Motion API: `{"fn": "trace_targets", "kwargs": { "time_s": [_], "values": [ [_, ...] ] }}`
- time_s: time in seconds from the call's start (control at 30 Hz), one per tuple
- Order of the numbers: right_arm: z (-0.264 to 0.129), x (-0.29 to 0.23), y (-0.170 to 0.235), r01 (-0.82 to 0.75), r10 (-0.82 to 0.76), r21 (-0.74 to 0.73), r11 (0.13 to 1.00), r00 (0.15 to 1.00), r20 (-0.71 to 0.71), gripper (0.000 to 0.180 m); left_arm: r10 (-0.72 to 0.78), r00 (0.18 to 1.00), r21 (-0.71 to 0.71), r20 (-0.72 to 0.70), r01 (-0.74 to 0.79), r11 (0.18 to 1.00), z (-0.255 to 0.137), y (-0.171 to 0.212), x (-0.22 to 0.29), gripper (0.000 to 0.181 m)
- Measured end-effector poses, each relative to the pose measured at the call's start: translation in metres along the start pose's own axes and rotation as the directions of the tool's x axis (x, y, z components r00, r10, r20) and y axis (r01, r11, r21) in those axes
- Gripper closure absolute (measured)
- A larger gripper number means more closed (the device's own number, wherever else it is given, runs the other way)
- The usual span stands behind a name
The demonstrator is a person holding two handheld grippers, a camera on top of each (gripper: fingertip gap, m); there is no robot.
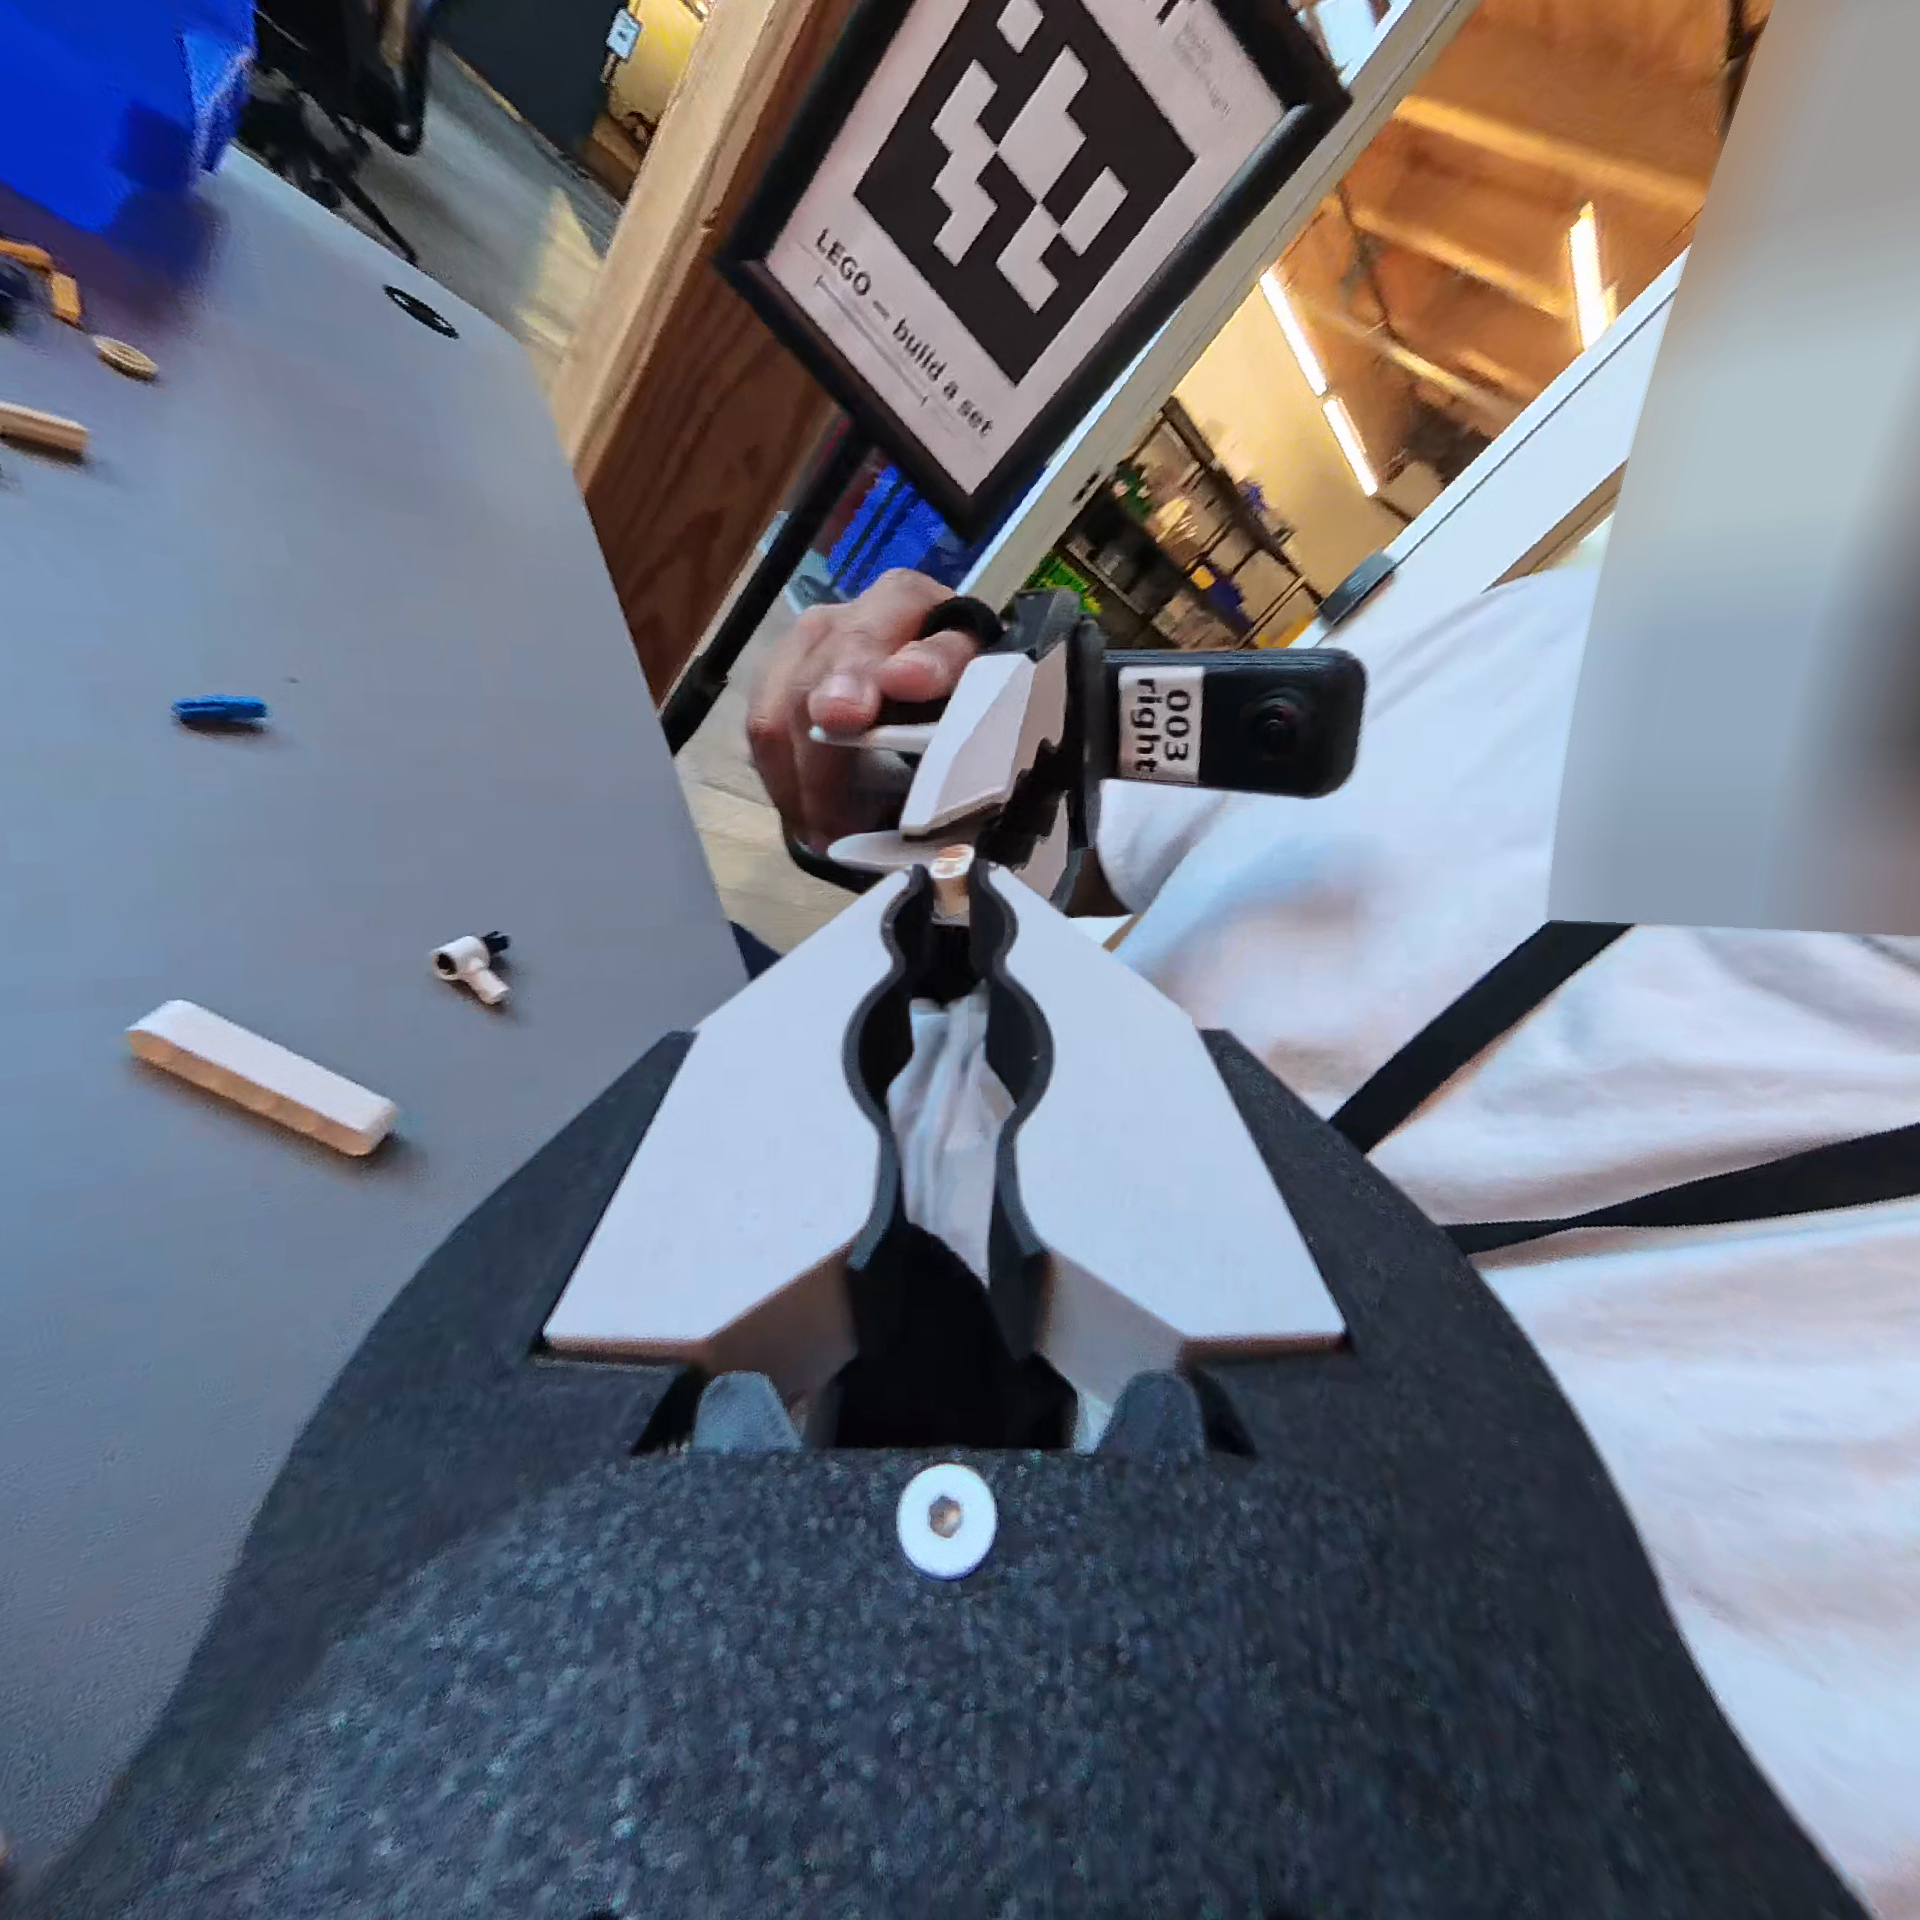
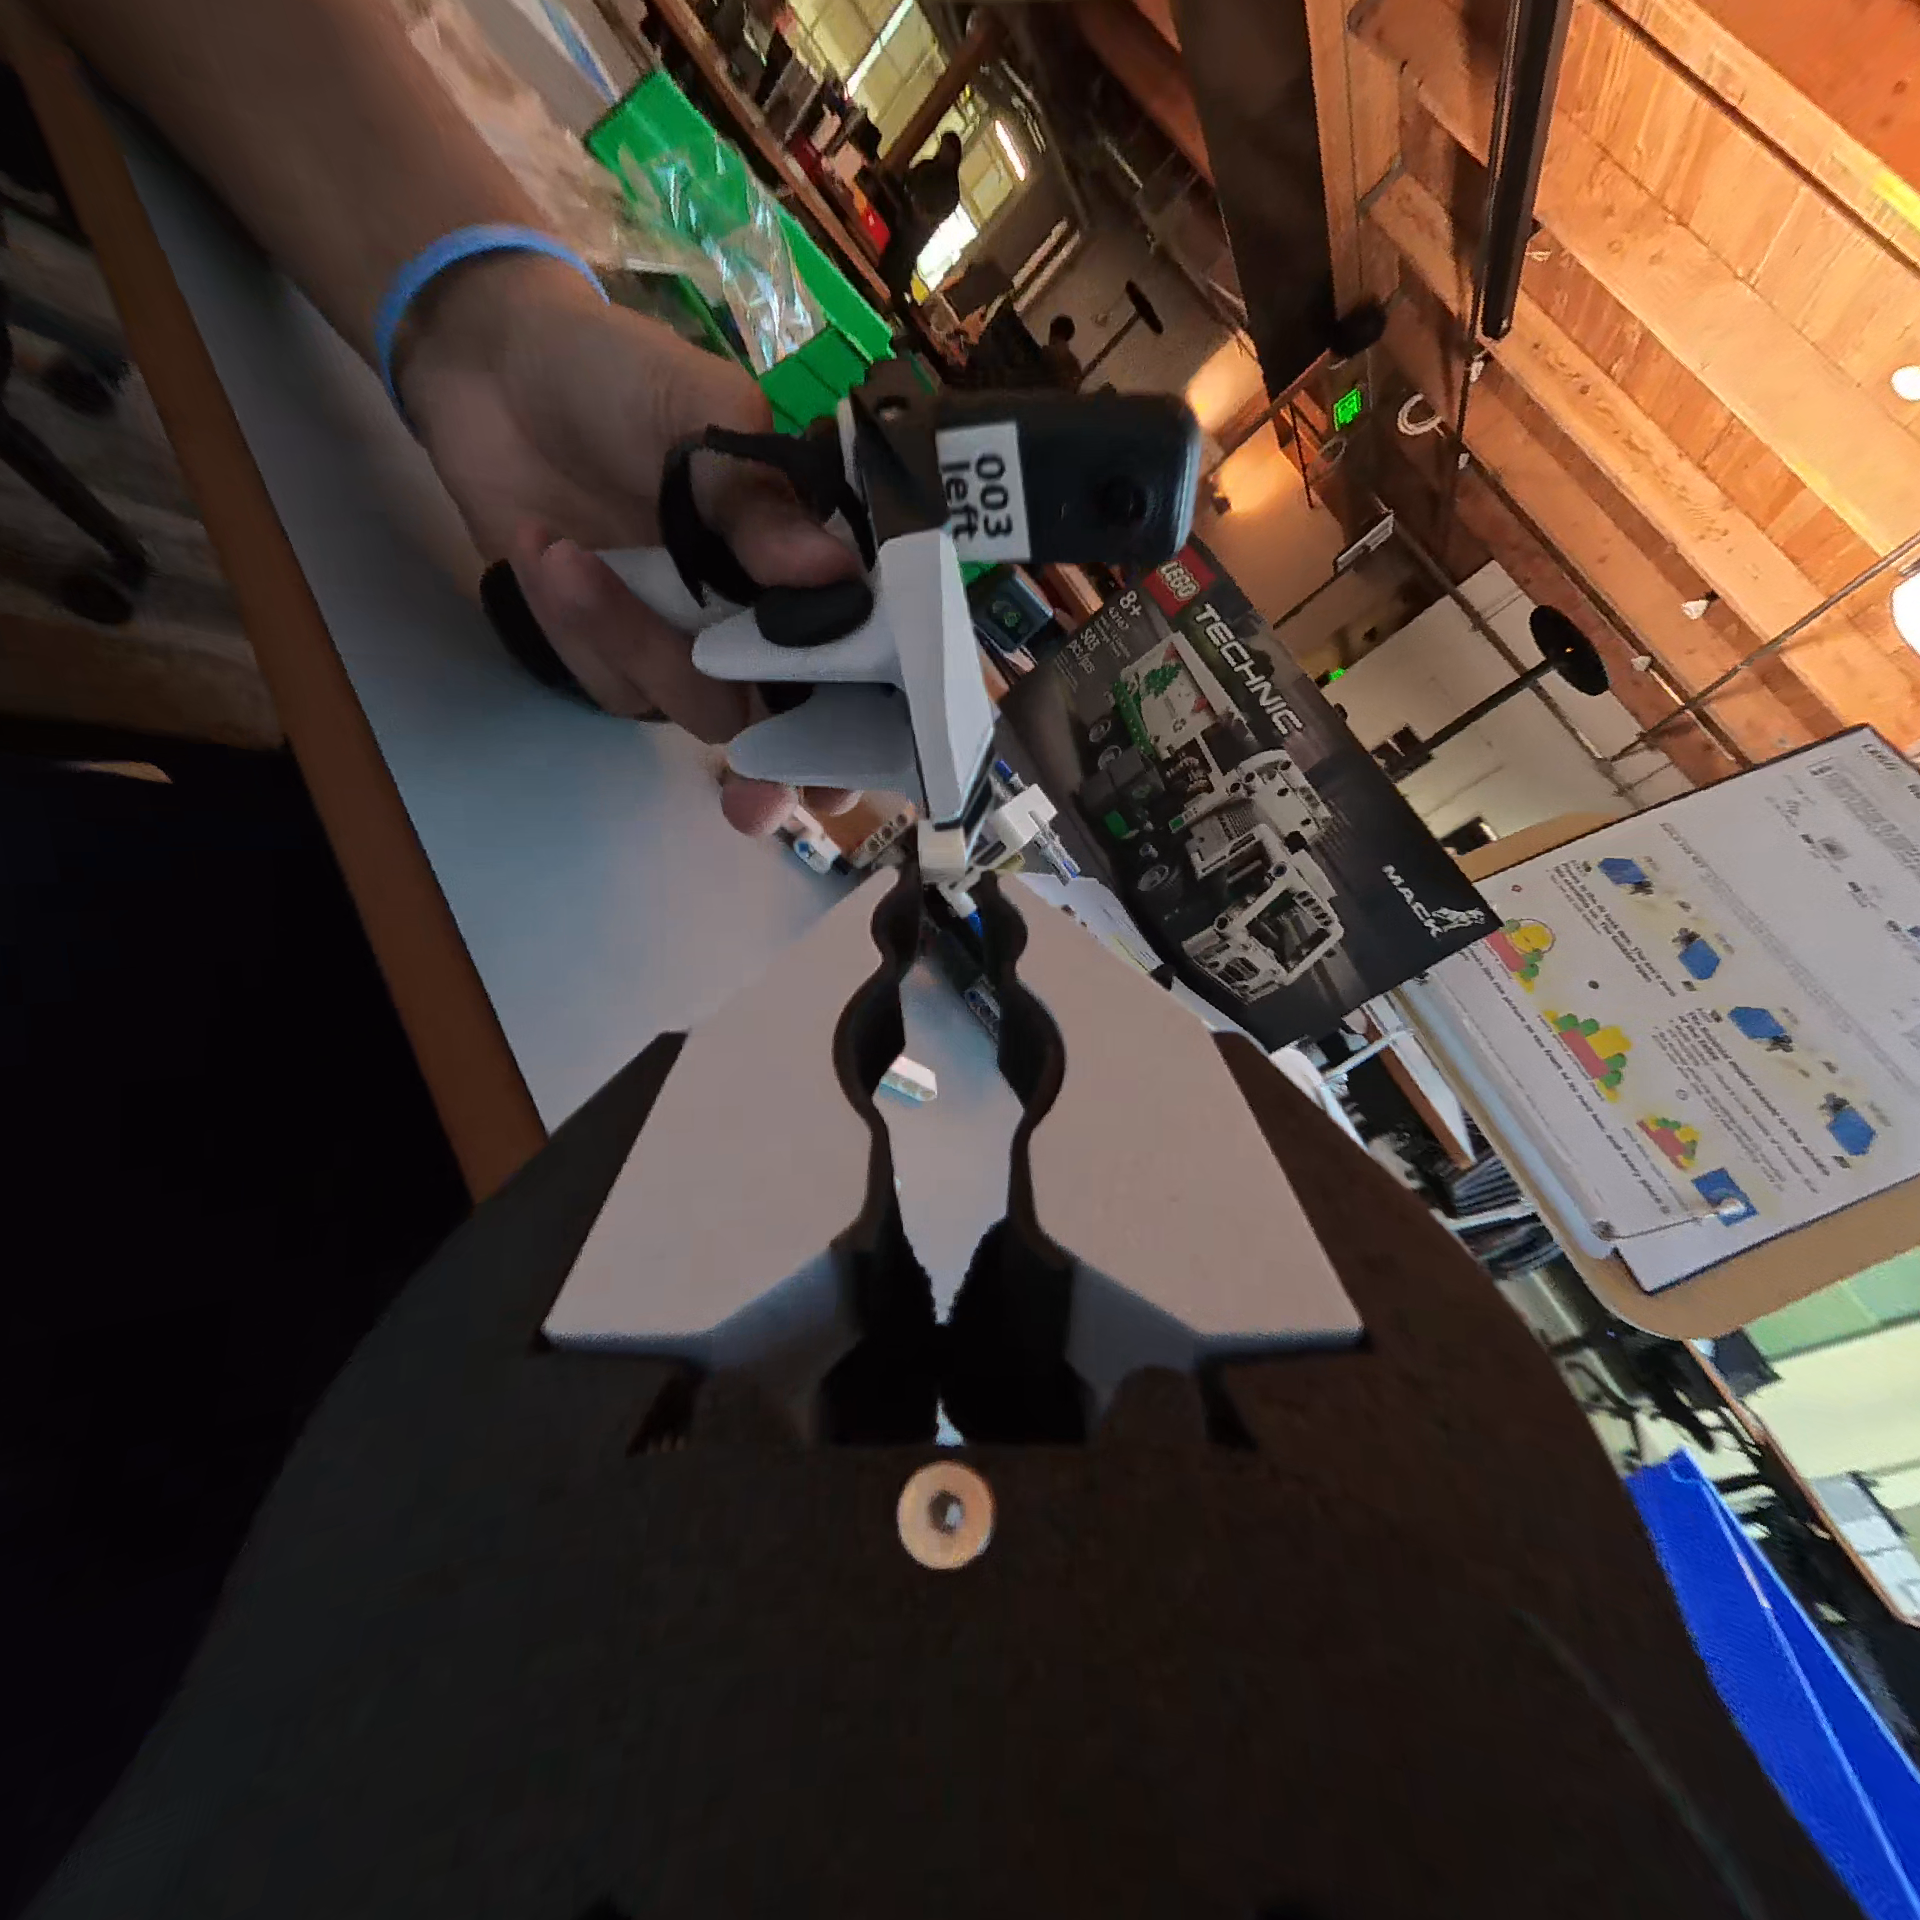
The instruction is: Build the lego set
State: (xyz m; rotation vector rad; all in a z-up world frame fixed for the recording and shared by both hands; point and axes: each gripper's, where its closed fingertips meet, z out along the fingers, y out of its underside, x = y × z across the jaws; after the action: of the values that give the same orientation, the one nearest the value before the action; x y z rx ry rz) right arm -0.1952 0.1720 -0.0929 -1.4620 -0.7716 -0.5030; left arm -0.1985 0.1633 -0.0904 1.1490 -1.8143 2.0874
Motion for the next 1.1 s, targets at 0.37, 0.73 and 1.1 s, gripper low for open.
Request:
{"fn": "trace_targets", "kwargs": {
  "time_s": [0.37, 0.73, 1.1],
  "values": [
    [0.004, -0.006, 0.009, -0.265, 0.27, -0.053, 0.963, 0.952, 0.141, 0.174, 0.366, 0.91, -0.083, 0.197, -0.357, 0.931, -0.001, 0.003, -0.009, 0.175],
    [-0.003, -0.019, 0.01, -0.813, 0.775, -0.198, 0.547, 0.404, 0.485, 0.162, 0.658, 0.716, -0.267, 0.234, -0.603, 0.752, -0.008, 0.009, -0.011, 0.176],
    [-0.001, -0.02, 0.0, -0.857, 0.802, -0.23, 0.46, 0.29, 0.523, 0.168, 0.636, 0.746, -0.221, 0.198, -0.598, 0.77, -0.003, 0.009, 0.0, 0.177]
  ]
}}
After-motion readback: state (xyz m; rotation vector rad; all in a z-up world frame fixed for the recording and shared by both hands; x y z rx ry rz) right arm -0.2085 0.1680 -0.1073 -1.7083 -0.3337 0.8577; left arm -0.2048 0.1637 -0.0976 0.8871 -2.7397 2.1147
